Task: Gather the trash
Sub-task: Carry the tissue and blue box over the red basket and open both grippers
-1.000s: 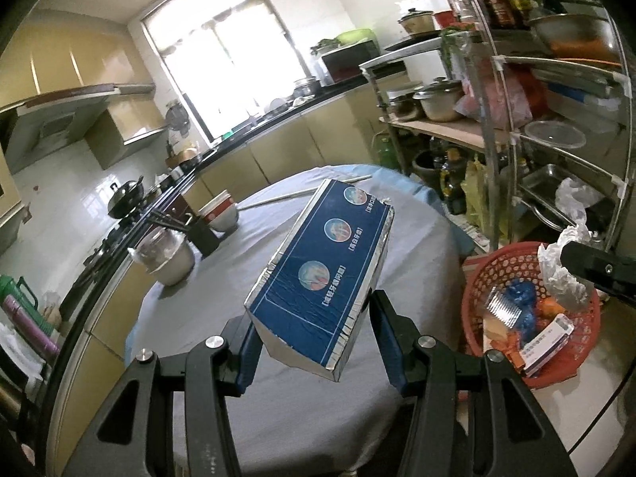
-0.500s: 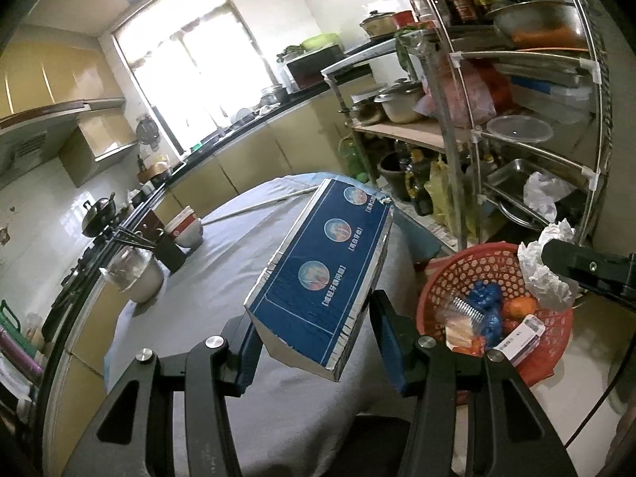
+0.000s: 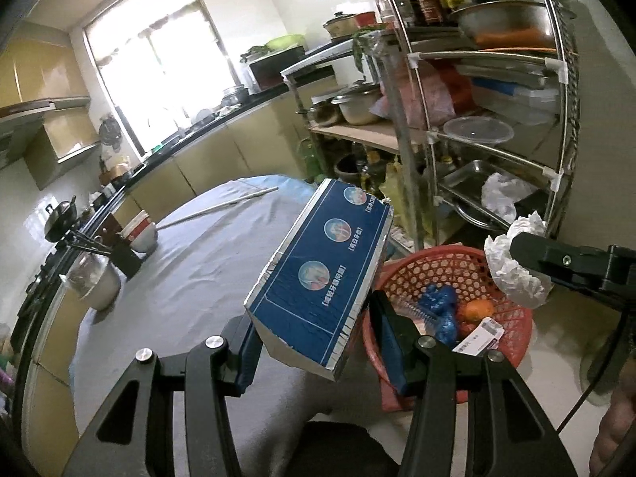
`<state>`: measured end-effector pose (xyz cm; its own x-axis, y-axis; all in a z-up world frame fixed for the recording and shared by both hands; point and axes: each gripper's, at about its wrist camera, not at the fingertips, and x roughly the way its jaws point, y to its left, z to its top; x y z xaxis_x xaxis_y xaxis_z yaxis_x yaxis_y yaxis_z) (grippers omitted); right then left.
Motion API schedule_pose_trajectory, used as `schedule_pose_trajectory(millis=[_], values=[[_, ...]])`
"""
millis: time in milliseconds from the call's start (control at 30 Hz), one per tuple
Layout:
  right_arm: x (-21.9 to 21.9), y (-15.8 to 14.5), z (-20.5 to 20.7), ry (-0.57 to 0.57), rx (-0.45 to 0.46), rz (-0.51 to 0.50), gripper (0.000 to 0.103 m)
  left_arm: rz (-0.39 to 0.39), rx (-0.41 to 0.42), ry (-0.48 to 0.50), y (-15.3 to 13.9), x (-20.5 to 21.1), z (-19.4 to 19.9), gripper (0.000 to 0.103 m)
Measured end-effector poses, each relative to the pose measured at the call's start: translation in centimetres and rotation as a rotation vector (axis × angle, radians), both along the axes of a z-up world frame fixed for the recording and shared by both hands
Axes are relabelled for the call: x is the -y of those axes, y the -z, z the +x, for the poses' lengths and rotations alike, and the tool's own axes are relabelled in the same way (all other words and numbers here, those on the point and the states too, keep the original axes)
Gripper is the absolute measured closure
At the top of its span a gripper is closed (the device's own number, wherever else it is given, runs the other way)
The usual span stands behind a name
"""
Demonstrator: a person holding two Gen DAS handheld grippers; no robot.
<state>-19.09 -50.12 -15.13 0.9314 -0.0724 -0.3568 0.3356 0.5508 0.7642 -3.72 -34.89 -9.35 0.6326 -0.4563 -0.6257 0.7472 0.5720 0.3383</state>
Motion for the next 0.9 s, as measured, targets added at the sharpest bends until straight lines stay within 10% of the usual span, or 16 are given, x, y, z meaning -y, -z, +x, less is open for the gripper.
schedule_pose_trajectory(millis=[900], values=[[1.6,1.1,-1.6,0.050,-0.011,0.031,0.072,0.065,-0.059,0.075,2.5,2.4,-1.5,0.050]])
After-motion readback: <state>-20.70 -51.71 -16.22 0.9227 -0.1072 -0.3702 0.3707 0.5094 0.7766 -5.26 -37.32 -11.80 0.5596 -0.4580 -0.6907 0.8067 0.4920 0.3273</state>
